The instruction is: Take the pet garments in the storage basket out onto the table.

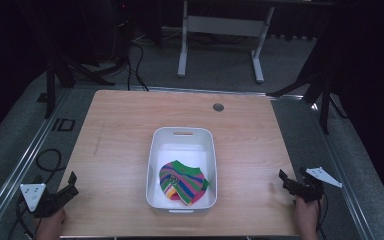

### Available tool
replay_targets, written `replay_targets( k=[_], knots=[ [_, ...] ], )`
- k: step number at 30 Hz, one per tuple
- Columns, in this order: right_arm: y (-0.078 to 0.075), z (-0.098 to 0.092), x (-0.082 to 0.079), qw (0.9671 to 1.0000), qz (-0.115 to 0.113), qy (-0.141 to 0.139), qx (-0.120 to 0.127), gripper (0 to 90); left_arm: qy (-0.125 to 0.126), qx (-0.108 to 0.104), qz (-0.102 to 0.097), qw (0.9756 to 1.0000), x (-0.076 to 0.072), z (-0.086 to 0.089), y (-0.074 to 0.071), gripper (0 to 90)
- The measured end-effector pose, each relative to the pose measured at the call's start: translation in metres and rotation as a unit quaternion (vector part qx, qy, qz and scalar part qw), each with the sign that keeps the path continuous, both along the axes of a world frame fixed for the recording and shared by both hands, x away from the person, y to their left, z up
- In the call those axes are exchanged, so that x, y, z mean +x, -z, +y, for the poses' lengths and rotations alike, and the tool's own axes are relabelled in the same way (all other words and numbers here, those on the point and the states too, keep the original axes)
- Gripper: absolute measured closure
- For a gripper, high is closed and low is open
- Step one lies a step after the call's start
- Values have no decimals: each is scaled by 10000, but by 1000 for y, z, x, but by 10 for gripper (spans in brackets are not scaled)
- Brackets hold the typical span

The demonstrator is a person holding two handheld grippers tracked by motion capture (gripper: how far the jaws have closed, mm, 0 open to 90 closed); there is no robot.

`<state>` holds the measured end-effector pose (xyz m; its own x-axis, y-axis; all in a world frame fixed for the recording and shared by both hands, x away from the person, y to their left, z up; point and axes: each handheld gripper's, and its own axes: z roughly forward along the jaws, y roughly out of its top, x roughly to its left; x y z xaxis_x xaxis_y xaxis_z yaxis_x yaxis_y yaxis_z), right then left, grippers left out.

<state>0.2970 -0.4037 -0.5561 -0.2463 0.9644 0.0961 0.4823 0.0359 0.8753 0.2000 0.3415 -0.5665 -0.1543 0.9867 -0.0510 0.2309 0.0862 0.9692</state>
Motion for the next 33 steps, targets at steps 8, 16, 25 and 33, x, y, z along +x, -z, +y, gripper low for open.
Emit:
replay_targets(
  k=[8, 16, 25, 33],
  knots=[
    [2, 1, 8, 9896, 691, -1265, -7, 142, 37, -26, 9, 10000, 0, 0, 0, 9],
    [0, 23, 13, 9532, 1117, -2768, -480, 145, 57, -27, 4, 10000, 0, 0, 0, 10],
    [-12, 54, 14, 9263, 1403, -3479, -352, 134, 52, -18, 10, 10000, 0, 0, 0, 9],
    [-31, 78, 16, 9159, 1286, -3789, -333, 146, 51, -28, 9, 10000, 0, 0, 0, 9]
  ],
)
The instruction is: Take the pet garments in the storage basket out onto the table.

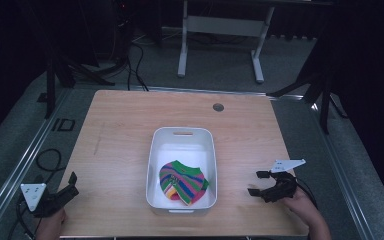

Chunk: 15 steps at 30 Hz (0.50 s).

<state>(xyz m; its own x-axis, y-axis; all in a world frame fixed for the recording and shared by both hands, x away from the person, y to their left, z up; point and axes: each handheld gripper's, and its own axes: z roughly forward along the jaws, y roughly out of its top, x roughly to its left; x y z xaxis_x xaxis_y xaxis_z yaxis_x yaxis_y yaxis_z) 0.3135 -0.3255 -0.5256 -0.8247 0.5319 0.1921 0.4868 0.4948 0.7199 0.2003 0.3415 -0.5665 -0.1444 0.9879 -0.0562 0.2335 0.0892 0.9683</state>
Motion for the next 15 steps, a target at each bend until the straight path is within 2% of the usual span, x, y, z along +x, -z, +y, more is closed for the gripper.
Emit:
replay_targets(
  k=[6, 10, 14, 15],
  knots=[
    [-14, 20, 1, 9998, -43, -208, -63, 144, 0, -5, -1, 10000, 0, 0, 0, 9],
    [-24, 29, 2, 9996, -133, -250, -24, 135, 5, -10, 2, 10000, 0, 0, 0, 9],
    [-43, 42, 3, 9990, -316, -312, 49, 133, 6, -12, -4, 10000, 0, 0, 0, 9],
    [-43, 42, 3, 9990, -316, -312, 49, 133, 6, -12, -4, 10000, 0, 0, 0, 9]
  ],
)
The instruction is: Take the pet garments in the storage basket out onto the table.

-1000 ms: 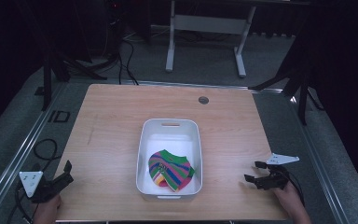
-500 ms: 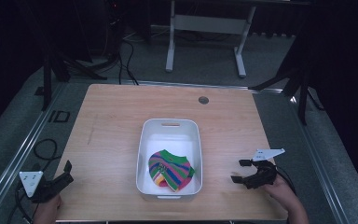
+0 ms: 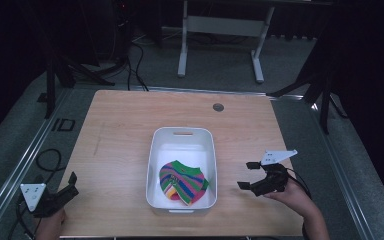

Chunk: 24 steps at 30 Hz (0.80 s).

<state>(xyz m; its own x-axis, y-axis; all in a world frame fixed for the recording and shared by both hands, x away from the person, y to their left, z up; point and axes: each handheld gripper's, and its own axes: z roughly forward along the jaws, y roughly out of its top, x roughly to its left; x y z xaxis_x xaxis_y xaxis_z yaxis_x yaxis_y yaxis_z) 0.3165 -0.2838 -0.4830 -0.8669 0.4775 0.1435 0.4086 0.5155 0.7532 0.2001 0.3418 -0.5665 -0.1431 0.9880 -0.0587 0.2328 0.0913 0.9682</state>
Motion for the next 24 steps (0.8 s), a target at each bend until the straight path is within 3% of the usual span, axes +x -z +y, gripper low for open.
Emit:
replay_targets(
  k=[3, 12, 15, 24],
  knots=[
    [-15, 9, 2, 9999, -57, -125, 43, 133, 7, 0, -2, 10000, 0, 0, 0, 9],
    [-39, 38, 9, 9984, -74, -558, -97, 140, 14, 15, 0, 10000, 0, 0, 0, 10],
    [-40, 41, 9, 9981, -74, -593, -119, 140, 17, 7, 2, 10000, 0, 0, 0, 10],
    [-43, 80, 14, 9945, -64, -1000, -298, 131, 26, 10, -5, 10000, 0, 0, 0, 9]
  ],
)
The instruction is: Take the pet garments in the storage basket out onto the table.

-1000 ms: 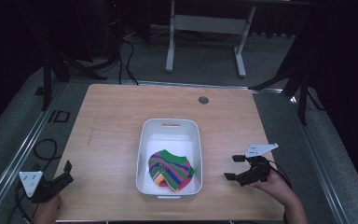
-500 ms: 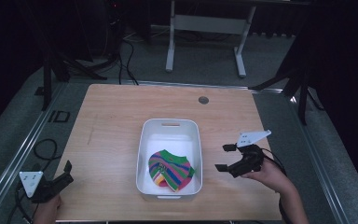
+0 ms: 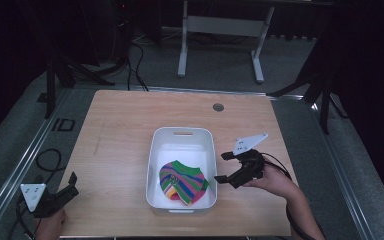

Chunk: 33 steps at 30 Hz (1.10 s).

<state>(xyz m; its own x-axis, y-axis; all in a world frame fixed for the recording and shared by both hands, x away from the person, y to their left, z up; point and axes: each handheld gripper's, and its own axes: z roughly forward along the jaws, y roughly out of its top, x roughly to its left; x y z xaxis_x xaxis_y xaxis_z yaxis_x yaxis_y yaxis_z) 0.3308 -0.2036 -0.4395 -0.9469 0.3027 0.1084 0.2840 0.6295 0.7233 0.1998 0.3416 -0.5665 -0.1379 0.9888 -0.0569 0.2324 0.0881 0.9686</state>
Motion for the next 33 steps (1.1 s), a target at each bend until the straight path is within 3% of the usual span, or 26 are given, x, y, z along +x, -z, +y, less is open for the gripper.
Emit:
replay_targets(
  k=[5, 9, 19, 26, 33],
  knots=[
    [2, 20, 4, 9997, 90, -223, -56, 127, 7, -2, 0, 10000, 0, 0, 0, 9],
    [6, 40, 6, 9989, 91, -378, -243, 133, 19, -1, -1, 10000, 0, 0, 0, 9],
    [20, 86, 9, 9953, 239, -787, -518, 142, 43, 2, -5, 10000, 0, 0, 0, 9],
    [25, 112, 10, 9925, 352, -911, -732, 160, 52, 1, -8, 10000, 0, 0, 0, 9],
    [32, 134, 11, 9888, 300, -1019, -1052, 201, 68, -4, -11, 10000, 0, 0, 0, 9]
  ],
)
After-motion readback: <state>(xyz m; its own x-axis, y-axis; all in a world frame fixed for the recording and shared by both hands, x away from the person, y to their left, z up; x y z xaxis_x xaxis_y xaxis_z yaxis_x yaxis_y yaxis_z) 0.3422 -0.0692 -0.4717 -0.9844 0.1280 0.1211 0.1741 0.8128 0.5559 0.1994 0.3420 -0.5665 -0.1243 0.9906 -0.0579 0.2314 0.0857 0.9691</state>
